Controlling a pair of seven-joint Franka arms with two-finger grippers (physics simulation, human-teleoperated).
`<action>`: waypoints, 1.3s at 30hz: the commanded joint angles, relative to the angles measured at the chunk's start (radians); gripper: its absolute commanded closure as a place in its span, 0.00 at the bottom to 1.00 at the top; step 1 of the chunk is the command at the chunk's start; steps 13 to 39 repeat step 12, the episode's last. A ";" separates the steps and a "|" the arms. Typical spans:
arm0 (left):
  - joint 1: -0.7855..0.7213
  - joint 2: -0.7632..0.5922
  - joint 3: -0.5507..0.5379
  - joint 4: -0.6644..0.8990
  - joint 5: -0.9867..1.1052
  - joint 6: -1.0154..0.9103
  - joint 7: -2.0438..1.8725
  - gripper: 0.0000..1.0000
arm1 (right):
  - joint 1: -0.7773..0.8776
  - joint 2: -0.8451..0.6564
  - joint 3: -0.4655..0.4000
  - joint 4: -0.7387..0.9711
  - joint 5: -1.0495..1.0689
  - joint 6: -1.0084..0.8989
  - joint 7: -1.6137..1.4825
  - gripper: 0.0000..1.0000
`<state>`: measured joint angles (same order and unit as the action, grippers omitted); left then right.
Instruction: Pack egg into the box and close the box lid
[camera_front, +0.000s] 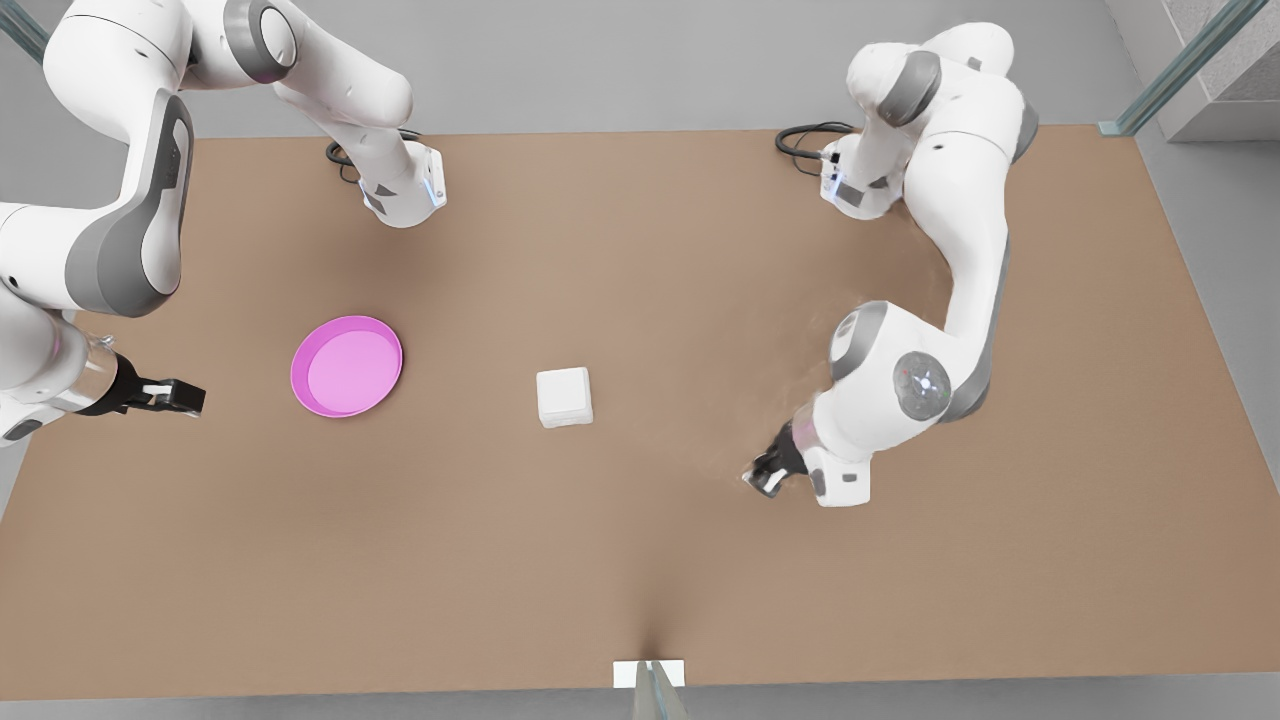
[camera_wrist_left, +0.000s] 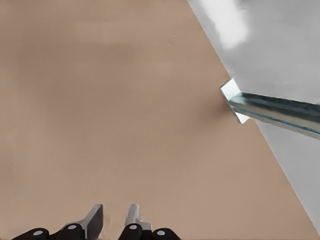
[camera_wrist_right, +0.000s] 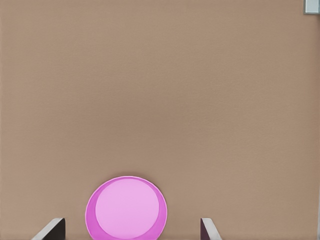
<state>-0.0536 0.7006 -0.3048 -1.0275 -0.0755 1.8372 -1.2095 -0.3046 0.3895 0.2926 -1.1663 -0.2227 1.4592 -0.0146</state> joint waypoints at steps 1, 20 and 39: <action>0.129 -0.032 -0.004 0.115 0.224 -0.627 1.247 0.00 | -0.001 -0.001 0.000 0.000 0.003 0.000 -0.015 0.00; -0.025 -0.555 0.234 -0.325 0.141 -0.472 1.499 0.00 | -0.054 0.008 0.000 -0.023 0.065 -0.010 -0.019 0.00; -0.025 -0.555 0.234 -0.325 0.141 -0.472 1.499 0.00 | -0.054 0.008 0.000 -0.023 0.065 -0.010 -0.019 0.00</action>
